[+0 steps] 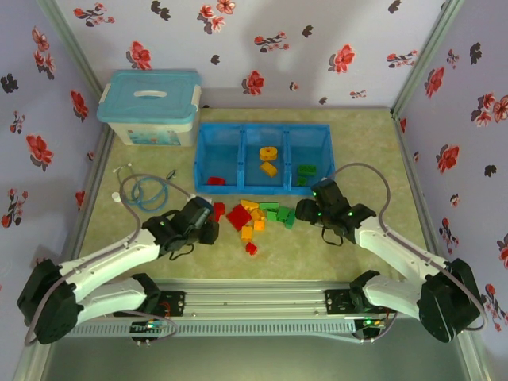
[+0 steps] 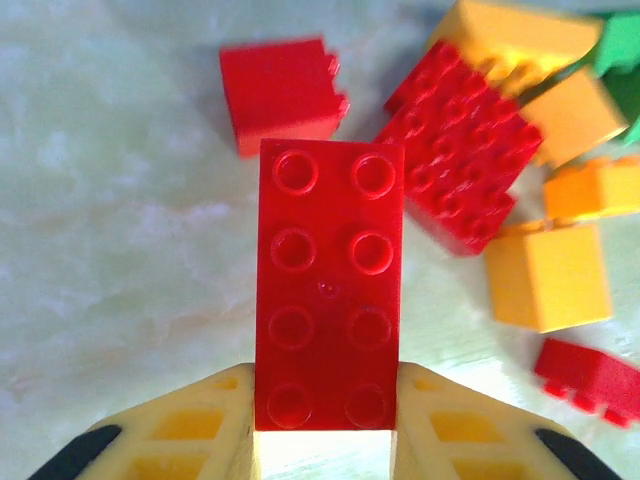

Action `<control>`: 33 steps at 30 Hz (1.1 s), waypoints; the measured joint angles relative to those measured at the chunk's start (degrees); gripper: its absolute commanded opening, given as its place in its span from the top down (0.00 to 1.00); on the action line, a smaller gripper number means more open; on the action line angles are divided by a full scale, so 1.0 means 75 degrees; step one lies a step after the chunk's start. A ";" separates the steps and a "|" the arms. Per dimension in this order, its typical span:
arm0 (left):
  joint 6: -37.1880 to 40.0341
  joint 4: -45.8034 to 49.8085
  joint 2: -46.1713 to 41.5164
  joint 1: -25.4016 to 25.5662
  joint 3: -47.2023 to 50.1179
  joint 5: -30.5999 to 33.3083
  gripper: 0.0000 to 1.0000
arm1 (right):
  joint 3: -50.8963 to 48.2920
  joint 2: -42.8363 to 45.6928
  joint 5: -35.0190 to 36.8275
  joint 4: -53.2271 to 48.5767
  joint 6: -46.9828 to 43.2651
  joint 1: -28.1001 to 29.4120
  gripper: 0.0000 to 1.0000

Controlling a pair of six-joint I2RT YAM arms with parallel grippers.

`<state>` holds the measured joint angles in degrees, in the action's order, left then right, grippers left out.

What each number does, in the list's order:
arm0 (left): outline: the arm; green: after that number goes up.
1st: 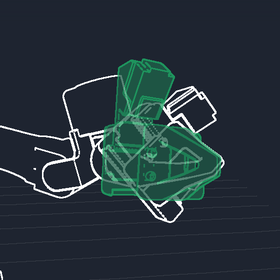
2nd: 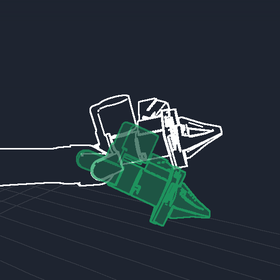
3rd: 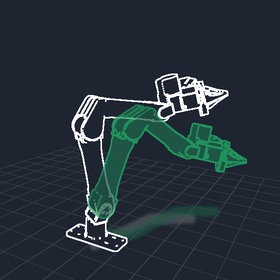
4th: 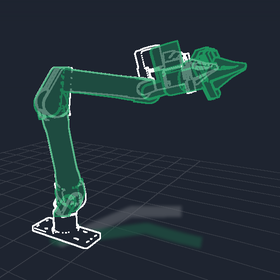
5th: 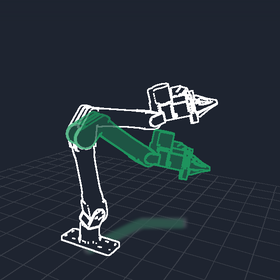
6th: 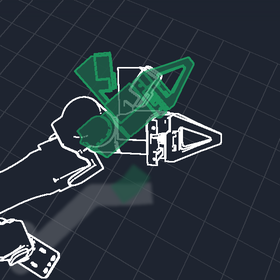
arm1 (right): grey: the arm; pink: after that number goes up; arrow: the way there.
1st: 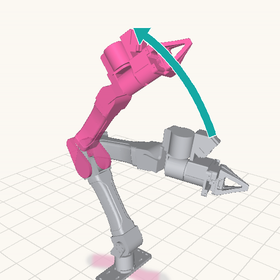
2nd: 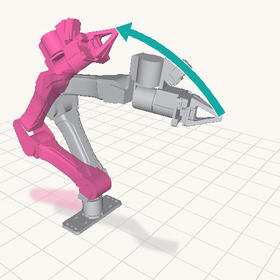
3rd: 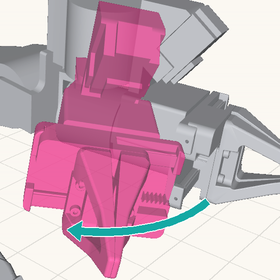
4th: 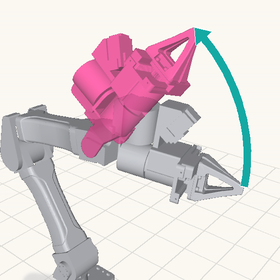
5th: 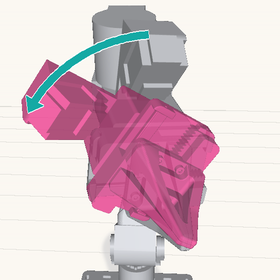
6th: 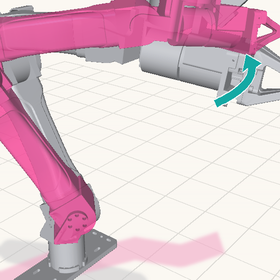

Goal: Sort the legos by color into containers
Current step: Pick up the lego from the middle-left of the table, then place the lego in the container.

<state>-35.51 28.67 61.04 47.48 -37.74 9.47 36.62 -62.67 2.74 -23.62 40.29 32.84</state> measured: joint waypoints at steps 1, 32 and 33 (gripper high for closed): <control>0.0050 0.0114 0.0061 -0.0070 -0.0277 0.0003 0.73 | -0.0038 0.0000 0.0000 0.0003 0.0041 0.0023 0.40; 0.1778 0.0606 0.4672 -0.2649 -0.5796 -0.0962 0.18 | -0.0405 0.0819 0.0178 -0.0146 0.0321 0.0592 0.40; 0.1757 0.0568 0.4552 -0.2626 -0.5636 -0.0962 0.18 | -0.0405 0.0831 0.0178 -0.0154 0.0321 0.0618 0.40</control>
<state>-22.33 32.93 95.18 27.79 -80.01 2.26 33.58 -56.45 4.08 -24.77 42.70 37.47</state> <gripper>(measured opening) 0.817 0.599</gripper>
